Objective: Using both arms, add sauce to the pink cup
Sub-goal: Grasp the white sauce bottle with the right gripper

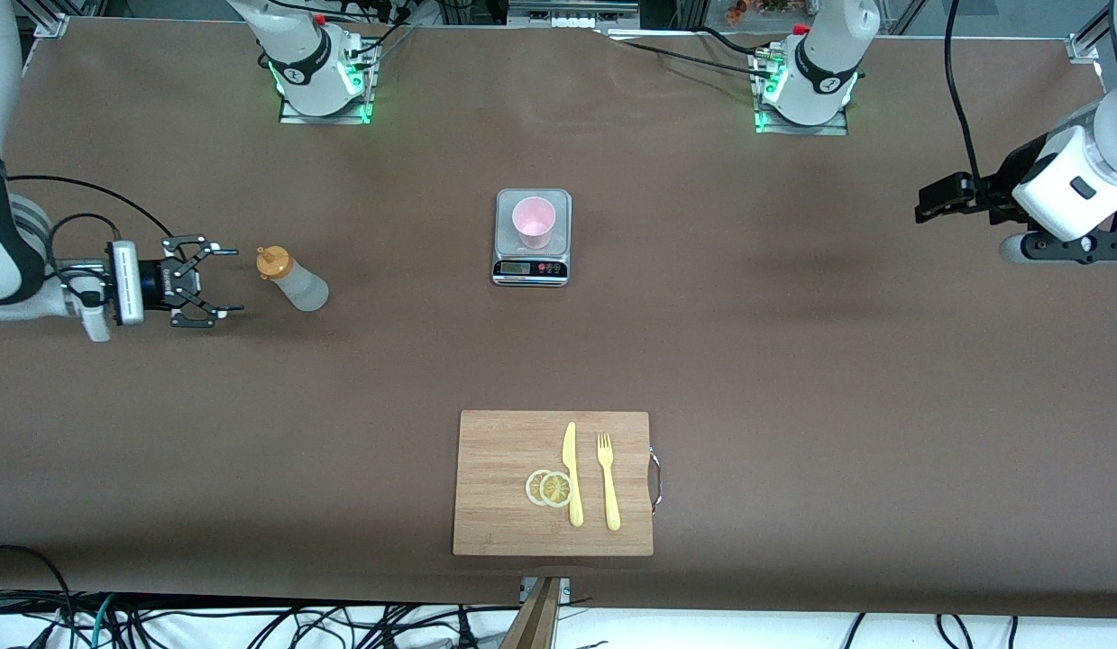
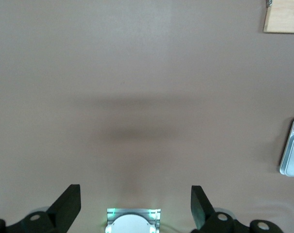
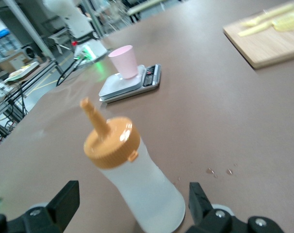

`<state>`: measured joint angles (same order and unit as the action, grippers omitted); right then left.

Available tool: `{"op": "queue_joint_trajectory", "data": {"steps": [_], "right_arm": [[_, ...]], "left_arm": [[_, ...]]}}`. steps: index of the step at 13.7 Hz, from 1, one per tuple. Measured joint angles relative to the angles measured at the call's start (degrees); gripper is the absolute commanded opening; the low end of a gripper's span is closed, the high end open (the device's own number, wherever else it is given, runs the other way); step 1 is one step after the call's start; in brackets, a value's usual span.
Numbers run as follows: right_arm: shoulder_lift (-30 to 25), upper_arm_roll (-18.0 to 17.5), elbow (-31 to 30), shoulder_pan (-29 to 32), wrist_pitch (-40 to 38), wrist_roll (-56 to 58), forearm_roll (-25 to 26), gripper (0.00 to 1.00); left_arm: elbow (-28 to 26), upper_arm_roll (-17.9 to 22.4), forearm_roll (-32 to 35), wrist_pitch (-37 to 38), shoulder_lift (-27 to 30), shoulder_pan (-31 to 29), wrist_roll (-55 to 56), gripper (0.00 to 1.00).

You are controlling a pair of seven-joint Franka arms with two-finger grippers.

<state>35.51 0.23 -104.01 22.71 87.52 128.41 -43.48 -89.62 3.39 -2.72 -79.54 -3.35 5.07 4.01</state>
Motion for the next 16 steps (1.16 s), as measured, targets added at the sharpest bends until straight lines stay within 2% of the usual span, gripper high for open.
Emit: {"op": "queue_joint_trajectory", "data": {"steps": [2, 6, 16], "right_arm": [[3.63, 0.00, -0.02, 0.14, -0.70, 6.95, -1.82, 1.00], [7.30, -0.03, 0.01, 0.07, -3.33, 13.80, -5.12, 1.00], [11.29, -0.69, 0.91, -3.65, -3.62, 15.33, -10.06, 0.99]], "left_arm": [[0.00, -0.64, 1.71, 2.36, 0.22, -0.71, -0.11, 1.00], [0.00, -6.14, 2.86, 4.08, 0.69, -4.87, -0.14, 1.00], [-0.01, -7.32, 2.88, 5.09, 0.69, -5.34, -0.14, 1.00]]}}
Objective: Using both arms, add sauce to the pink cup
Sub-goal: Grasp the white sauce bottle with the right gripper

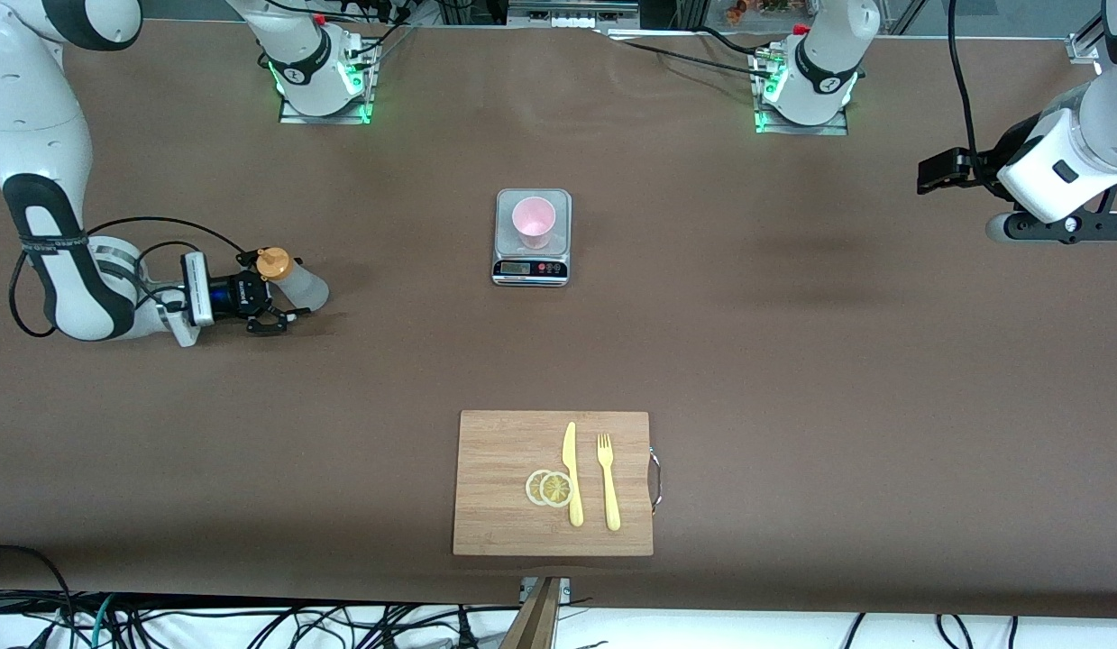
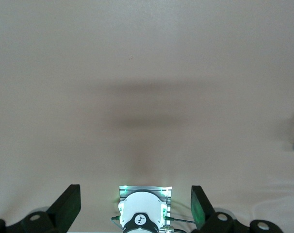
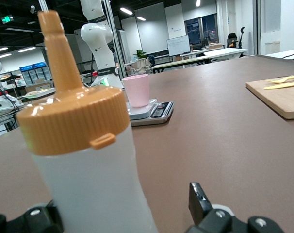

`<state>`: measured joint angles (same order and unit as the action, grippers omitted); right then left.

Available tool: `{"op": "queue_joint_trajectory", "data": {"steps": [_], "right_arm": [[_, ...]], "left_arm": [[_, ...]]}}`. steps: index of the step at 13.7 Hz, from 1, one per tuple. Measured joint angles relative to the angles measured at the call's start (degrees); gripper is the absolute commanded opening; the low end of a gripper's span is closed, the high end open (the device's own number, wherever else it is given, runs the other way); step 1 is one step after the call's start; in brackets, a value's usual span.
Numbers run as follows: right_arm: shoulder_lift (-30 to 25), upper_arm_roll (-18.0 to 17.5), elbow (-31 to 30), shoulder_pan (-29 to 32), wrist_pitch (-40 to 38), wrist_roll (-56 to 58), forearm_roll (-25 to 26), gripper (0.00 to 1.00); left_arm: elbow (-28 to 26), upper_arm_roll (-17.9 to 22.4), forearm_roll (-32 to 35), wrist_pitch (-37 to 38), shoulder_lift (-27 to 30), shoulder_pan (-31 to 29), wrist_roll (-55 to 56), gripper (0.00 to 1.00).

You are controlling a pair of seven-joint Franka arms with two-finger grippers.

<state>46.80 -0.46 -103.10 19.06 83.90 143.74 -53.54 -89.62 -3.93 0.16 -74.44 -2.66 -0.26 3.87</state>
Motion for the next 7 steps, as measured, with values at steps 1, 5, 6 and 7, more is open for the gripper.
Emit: {"op": "queue_joint_trajectory", "data": {"steps": [1, 5, 6, 7], "right_arm": [[0.16, -0.04, 0.07, -0.33, -0.03, -0.01, -0.03, 0.98], [0.23, -0.37, 0.77, -1.16, -0.11, -1.46, -0.04, 0.00], [0.22, -0.48, 1.36, -1.37, -0.18, -2.53, -0.04, 0.00], [0.23, -0.55, 1.81, -1.54, -0.20, -3.32, -0.04, 0.00]], "left_arm": [[0.00, 0.00, 0.00, 0.00, -0.01, 0.00, 0.00, 1.00], [0.00, 0.00, 0.00, 0.00, -0.06, 0.00, 0.00, 1.00], [0.00, 0.00, 0.00, 0.00, -0.08, 0.00, 0.00, 1.00], [0.00, 0.00, 0.00, 0.00, -0.08, 0.00, 0.00, 1.00]]}}
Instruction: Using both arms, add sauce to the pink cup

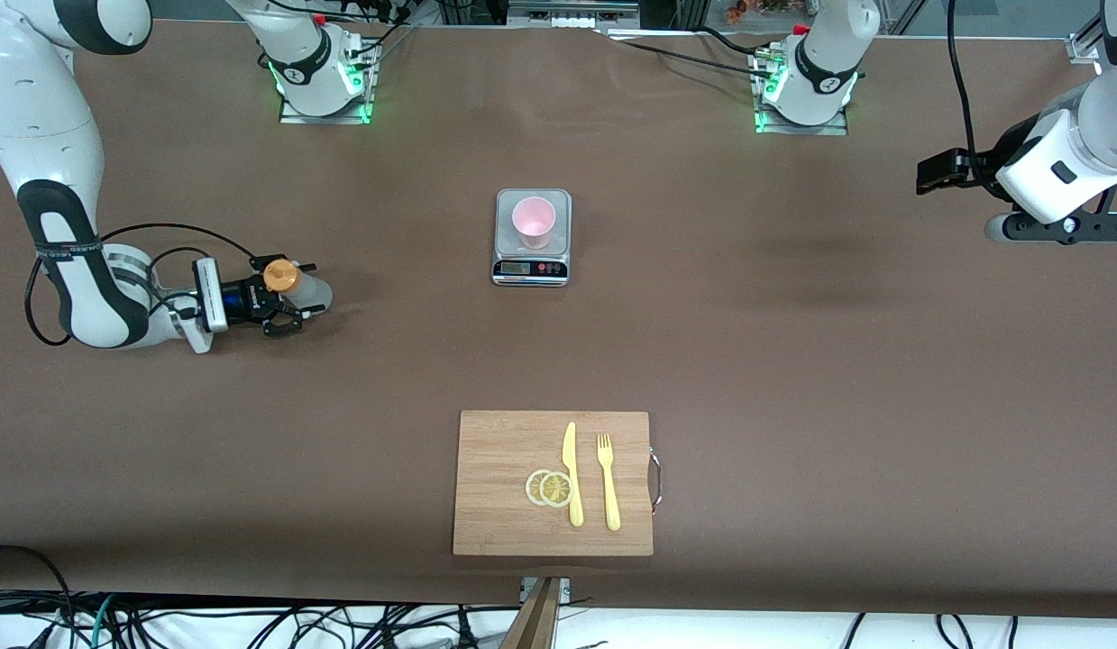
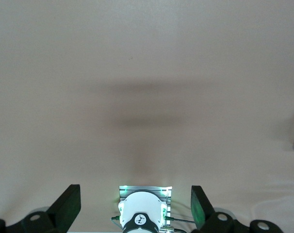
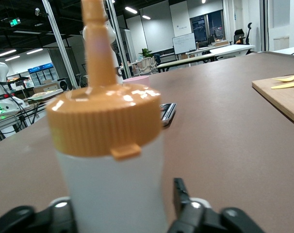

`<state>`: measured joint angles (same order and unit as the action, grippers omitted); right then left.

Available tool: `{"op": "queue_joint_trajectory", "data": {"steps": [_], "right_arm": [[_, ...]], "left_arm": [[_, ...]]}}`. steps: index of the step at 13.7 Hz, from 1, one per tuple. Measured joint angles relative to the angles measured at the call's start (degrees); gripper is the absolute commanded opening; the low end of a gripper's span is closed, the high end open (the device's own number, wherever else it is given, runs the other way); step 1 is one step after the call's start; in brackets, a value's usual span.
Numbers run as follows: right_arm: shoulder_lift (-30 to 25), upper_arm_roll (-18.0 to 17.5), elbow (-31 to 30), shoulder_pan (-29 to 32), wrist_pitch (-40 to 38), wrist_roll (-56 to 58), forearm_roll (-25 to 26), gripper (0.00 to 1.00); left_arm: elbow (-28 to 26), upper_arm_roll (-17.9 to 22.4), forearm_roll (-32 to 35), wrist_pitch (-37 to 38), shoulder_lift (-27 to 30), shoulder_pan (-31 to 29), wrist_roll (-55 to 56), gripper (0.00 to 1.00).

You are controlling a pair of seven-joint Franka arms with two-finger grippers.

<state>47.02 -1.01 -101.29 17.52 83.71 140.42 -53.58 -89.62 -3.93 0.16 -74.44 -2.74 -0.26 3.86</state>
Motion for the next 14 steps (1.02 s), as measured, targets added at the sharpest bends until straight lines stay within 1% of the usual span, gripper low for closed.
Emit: {"op": "queue_joint_trajectory", "data": {"steps": [2, 5, 7, 8, 9, 11, 14], "right_arm": [[0.00, 0.00, 0.63, -0.62, 0.01, -1.48, 0.00, 0.00], [-0.06, -0.14, 1.92, -2.53, 0.15, -6.83, 0.04, 0.00], [-0.62, -0.30, 4.09, -5.70, 1.28, -12.40, 0.81, 0.00], [-1.67, -0.41, 4.95, -7.73, 2.89, -15.96, 2.11, 0.00], [-3.34, -0.49, 5.62, -10.05, 4.56, -20.43, 4.43, 0.00], [-8.27, -0.62, 6.32, -15.31, 6.96, -31.16, 10.68, 0.00], [-14.48, -0.77, 6.48, -22.39, 7.90, -42.16, 20.80, 0.00]], "left_arm": [[0.00, 0.00, 0.00, 0.00, -0.02, 0.00, 0.00, 1.00], [0.00, 0.00, 0.00, 0.00, -0.04, 0.00, 0.00, 1.00], [0.00, 0.03, 0.00, 0.00, -0.05, 0.00, 0.00, 1.00], [0.00, 0.05, 0.00, 0.00, -0.06, -0.01, 0.00, 1.00], [0.00, 0.06, 0.00, 0.00, -0.06, -0.02, 0.00, 1.00], [0.00, 0.08, 0.00, 0.00, -0.07, -0.04, -0.01, 1.00], [0.00, 0.08, 0.00, 0.00, -0.07, -0.10, -0.05, 1.00]]}}
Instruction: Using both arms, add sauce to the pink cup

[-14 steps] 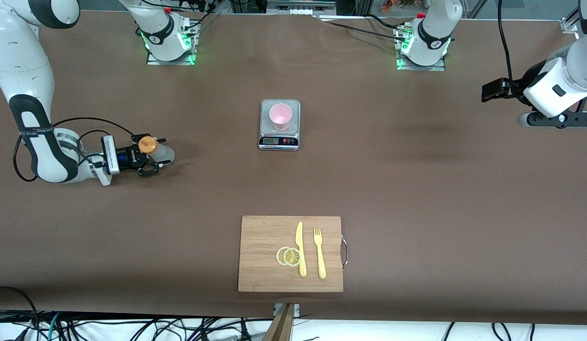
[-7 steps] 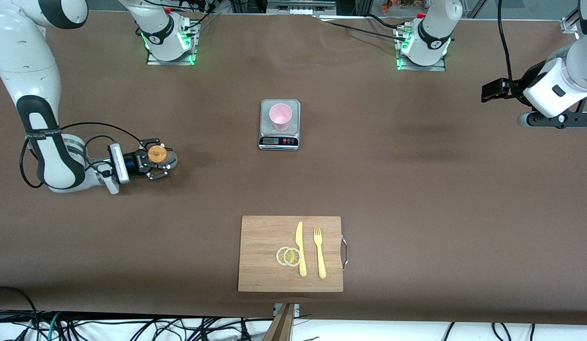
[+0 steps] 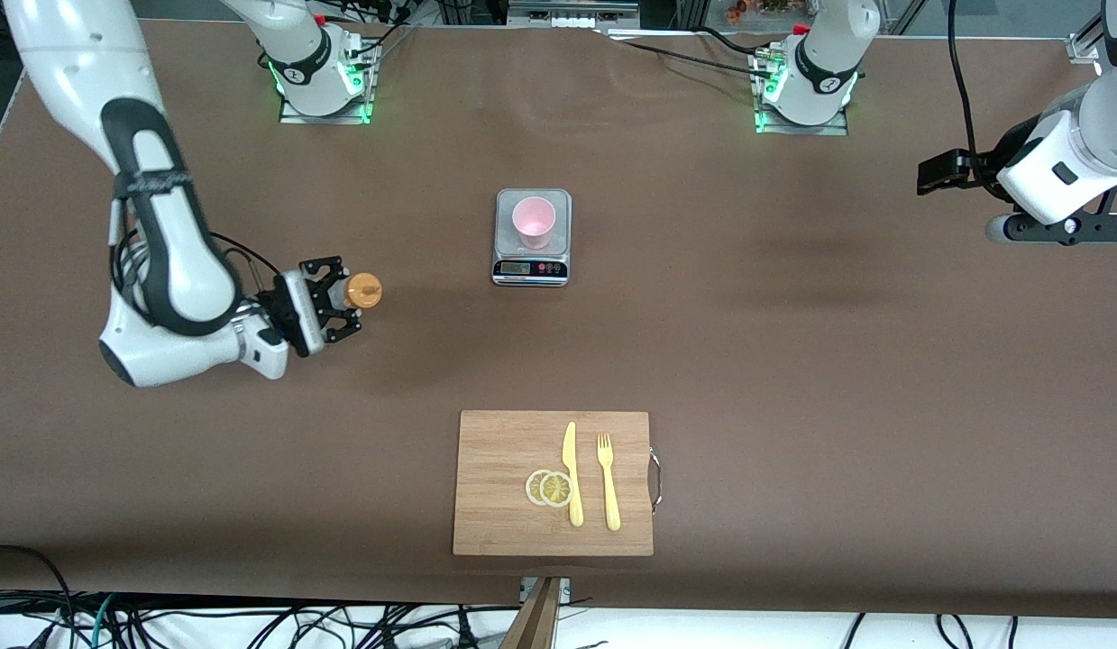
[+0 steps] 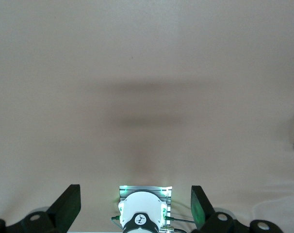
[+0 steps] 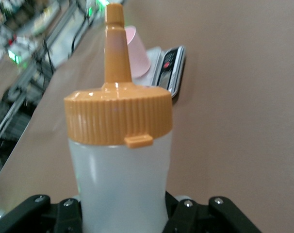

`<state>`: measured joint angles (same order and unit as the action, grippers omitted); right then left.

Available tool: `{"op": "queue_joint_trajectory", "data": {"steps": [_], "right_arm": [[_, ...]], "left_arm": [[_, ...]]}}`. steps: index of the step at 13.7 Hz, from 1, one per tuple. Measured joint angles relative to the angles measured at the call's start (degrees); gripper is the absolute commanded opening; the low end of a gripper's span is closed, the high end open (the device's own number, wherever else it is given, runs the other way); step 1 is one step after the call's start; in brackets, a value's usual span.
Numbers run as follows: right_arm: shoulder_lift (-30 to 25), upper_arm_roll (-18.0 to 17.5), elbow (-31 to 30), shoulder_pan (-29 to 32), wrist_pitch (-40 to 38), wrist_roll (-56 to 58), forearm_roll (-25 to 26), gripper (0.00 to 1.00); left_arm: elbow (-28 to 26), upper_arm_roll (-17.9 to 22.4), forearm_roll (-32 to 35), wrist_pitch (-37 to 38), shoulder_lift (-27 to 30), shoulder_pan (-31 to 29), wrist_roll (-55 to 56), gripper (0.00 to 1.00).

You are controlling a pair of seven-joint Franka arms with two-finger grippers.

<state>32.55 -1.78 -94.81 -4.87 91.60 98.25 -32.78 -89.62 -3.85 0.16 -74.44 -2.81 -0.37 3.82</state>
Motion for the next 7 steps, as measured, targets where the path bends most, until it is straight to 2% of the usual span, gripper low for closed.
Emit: {"op": "queue_joint_trajectory", "data": {"steps": [4, 7], "right_arm": [[-3.11, -0.48, 0.03, -9.97, 0.09, -12.36, 14.26, 0.00], [-4.17, -3.37, 0.03, -15.01, 0.17, -21.52, 22.34, 0.00]], "left_arm": [[0.00, 0.01, 0.00, 0.00, 0.00, -0.06, -0.03, 1.00], [0.00, 0.01, 0.00, 0.00, 0.00, -0.11, -0.04, 1.00]]}}
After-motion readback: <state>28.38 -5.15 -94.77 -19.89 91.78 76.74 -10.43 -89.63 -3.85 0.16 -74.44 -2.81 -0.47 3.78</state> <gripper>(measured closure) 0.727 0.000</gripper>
